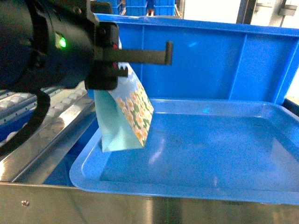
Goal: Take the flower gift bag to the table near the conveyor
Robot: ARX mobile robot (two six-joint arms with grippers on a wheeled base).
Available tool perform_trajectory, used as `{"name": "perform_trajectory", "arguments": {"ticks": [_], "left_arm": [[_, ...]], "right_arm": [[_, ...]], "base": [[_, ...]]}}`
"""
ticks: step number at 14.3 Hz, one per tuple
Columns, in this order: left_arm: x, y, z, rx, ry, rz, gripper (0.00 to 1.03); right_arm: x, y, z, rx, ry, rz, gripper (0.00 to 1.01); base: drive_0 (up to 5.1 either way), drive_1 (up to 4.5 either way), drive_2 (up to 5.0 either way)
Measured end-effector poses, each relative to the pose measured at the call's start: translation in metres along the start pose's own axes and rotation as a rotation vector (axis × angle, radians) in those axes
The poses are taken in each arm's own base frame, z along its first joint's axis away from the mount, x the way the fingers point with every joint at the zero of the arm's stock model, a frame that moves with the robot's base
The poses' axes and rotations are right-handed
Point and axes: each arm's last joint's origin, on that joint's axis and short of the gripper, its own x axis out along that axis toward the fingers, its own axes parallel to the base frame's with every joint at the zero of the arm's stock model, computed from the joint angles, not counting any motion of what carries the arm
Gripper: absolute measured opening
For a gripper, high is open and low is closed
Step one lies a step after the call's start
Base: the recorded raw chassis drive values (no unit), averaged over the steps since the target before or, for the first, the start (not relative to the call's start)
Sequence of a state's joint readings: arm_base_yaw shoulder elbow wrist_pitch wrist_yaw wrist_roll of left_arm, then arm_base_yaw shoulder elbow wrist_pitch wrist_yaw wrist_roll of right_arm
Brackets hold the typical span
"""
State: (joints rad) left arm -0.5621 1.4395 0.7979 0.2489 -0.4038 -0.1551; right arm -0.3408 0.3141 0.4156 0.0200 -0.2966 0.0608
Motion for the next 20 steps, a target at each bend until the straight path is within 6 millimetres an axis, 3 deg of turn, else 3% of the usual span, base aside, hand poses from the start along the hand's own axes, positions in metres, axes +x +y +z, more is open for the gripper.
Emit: {"name": "perform_trajectory", "arguments": {"ticks": [5,9,12,15,20], "left_arm": [[-0.034,0.037,0.033,0.000,-0.167,0.060,0.02],[-0.077,0.081,0.030,0.002,-0.246,0.116,0.02],[-0.111,0.107,0.012,0.003,-0.316,0.184,0.02],[-0.134,0.121,0.001,-0.007,-0.375,0.208,0.02],[-0.133,0.120,0.001,-0.004,-0.371,0.195,0.02]], "right_arm": [[0.000,0.000,0.000,0.000,0.000,0.000,0.02],[0.000,0.000,0.000,0.000,0.000,0.000,0.02],[0.000,0.000,0.000,0.000,0.000,0.000,0.02],[0.000,0.000,0.000,0.000,0.000,0.000,0.02],[0.000,0.000,0.000,0.000,0.000,0.000,0.02]], "base": [[0.0,0.00,0.0],[0.0,0.00,0.0],[0.0,0.00,0.0],[0.0,0.00,0.0],[0.0,0.00,0.0]]}}
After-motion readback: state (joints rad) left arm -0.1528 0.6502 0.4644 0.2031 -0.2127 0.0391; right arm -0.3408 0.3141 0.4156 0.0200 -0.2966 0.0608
